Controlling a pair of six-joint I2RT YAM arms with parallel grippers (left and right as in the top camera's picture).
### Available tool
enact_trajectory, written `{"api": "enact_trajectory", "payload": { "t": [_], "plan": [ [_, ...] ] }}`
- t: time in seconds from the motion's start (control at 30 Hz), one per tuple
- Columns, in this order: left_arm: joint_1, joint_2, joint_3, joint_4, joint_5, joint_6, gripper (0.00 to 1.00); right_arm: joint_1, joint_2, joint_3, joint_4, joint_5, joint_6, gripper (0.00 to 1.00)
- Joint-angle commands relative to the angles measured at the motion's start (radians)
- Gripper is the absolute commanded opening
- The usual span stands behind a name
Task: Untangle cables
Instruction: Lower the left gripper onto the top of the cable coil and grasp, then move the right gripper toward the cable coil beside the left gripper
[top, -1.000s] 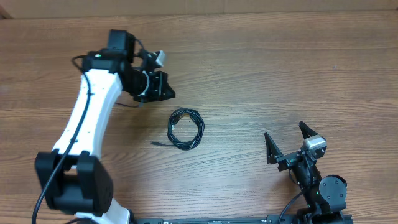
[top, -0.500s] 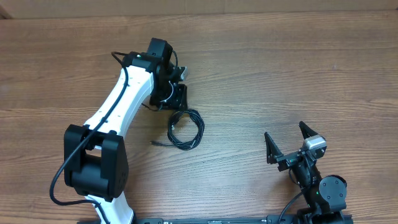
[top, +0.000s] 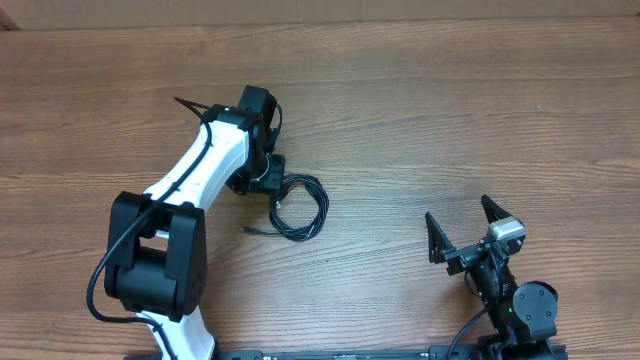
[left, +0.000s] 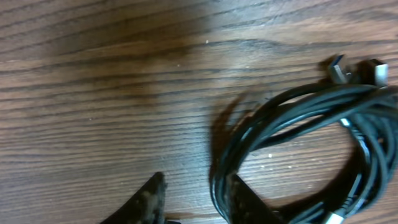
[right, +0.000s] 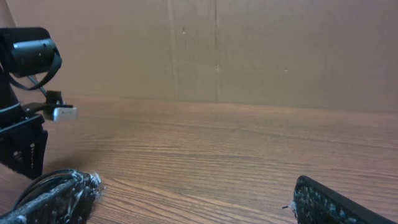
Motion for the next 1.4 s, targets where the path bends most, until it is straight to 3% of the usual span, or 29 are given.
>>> {"api": "enact_trajectory", "payload": {
  "t": [0.0, 0.07, 0.17, 0.23, 0.4, 0.73, 0.83, 0.9, 0.93, 1.03, 1.13, 1.37],
  "plan": [
    [0.01, 0.008, -0.009, 0.026, -0.028, -0.006, 0.3, -0.002, -0.009, -0.01, 0.005, 0.008, -0.005, 1.0],
    [0.01, 0.008, -0.009, 0.036, -0.028, -0.006, 0.32, -0.002, -0.009, -0.01, 0.005, 0.008, -0.005, 1.0],
    [0.011, 0.008, -0.01, 0.043, -0.031, -0.006, 0.43, -0.002, -0.009, -0.01, 0.005, 0.008, -0.005, 1.0],
    [0.011, 0.008, -0.01, 0.046, -0.045, -0.006, 0.44, -0.002, -0.009, -0.01, 0.005, 0.008, -0.005, 1.0],
    [0.011, 0.008, -0.01, 0.047, -0.072, -0.01, 0.43, -0.002, -0.009, -0.01, 0.005, 0.008, -0.005, 1.0],
    [0.011, 0.008, -0.01, 0.05, -0.072, -0.013, 0.31, -0.002, -0.009, -0.01, 0.047, 0.018, -0.005, 1.0],
    [0.011, 0.008, -0.01, 0.05, -0.072, -0.013, 0.29, -0.002, -0.009, -0.01, 0.016, -0.056, 0.064, 1.0],
    [0.011, 0.008, -0.01, 0.051, -0.07, -0.013, 0.42, -0.002, -0.001, -0.01, 0.01, -0.104, 0.212, 1.0],
    [0.011, 0.008, -0.01, 0.05, -0.053, -0.011, 0.43, -0.002, 0.008, -0.01, 0.013, -0.108, 0.297, 1.0],
    [0.011, 0.008, -0.01, 0.051, 0.053, 0.072, 0.39, -0.002, 0.02, -0.004, 0.012, -0.151, 0.357, 1.0],
    [0.011, 0.008, -0.01, 0.056, 0.208, 0.155, 0.4, -0.003, 0.032, 0.066, -0.056, -0.146, 0.375, 1.0],
    [0.011, 0.008, -0.01, 0.063, 0.22, 0.156, 0.51, -0.003, 0.174, 0.404, -0.349, -0.049, 0.333, 1.0]
  ]
}}
